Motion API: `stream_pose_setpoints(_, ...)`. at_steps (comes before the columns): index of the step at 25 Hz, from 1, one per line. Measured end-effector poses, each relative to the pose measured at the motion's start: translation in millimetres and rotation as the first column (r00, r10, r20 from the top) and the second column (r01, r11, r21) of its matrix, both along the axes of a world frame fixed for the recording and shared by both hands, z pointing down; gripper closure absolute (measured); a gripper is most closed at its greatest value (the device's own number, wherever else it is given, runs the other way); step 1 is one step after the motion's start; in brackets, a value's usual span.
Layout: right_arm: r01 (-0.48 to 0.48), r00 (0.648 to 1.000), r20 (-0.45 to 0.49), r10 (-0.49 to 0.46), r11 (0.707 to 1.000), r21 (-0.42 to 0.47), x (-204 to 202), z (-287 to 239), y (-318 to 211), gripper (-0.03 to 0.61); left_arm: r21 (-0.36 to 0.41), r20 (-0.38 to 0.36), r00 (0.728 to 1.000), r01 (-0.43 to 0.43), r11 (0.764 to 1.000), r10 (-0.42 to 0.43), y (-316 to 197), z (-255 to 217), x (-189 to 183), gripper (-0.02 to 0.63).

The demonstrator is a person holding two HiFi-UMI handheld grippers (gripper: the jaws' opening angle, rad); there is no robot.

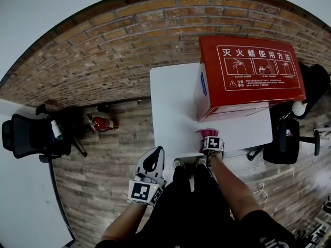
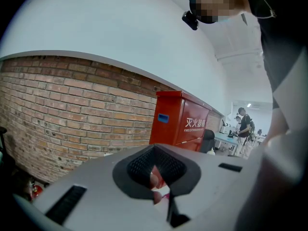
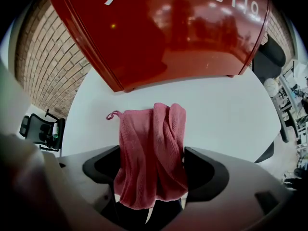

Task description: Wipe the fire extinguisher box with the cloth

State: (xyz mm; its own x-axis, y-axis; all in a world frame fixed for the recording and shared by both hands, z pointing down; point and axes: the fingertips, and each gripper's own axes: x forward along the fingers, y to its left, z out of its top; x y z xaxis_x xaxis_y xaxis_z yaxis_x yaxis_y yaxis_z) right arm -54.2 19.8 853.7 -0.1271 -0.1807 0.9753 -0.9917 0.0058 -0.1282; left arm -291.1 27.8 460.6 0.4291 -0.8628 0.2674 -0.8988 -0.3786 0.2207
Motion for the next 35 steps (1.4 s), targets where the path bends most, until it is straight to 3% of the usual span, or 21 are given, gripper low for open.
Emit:
stream_pose_setpoints(1,-0.005,1.000,0.002,0.005,1.000,0.007,1.0,-1.0,-0.9,0.151,-0.001,0.000,1.000,0.000,1.000,0.000,0.4,0.6,-0.2,0.580)
stream_pose_setpoints(2,-0.007,1.000,-0.007,0.007,1.000,0.016,3.8,-3.0,-1.8,0.212,-0.001,0.000,1.000,0.000,1.000,0.000,0.9,1.2,-0.2,0.580)
stream_pose_setpoints(3,-0.003,1.000,-0.019,0.004,1.000,0.026,6.5,-5.6,-3.1,0.322,0.000,-0.001,1.000,0.000,1.000,0.000,1.2,1.7,-0.2,0.580)
stream_pose_setpoints(4,0.009,1.000,-0.025,-0.008,0.999,0.035,7.6,-7.8,-4.6,0.378,0.000,-0.002,1.000,0.001,1.000,-0.001,1.2,1.9,-0.4,0.580)
stream_pose_setpoints(17,0.031,0.999,0.034,-0.034,0.997,0.064,12.9,-14.2,-4.0,0.460,-0.002,-0.002,1.000,-0.009,1.000,0.009,-1.7,4.7,2.7,0.580)
stream_pose_setpoints(27,-0.018,0.972,0.233,-0.024,0.984,0.178,22.8,-37.0,-10.5,0.474,-0.007,-0.007,0.999,-0.032,0.999,0.032,-3.9,9.9,12.3,0.580)
stream_pose_setpoints(35,-0.086,0.936,0.352,-0.024,0.952,0.293,27.8,-86.8,-19.9,0.476,0.004,-0.009,0.998,-0.055,0.998,0.055,-6.7,3.0,27.4,0.580)
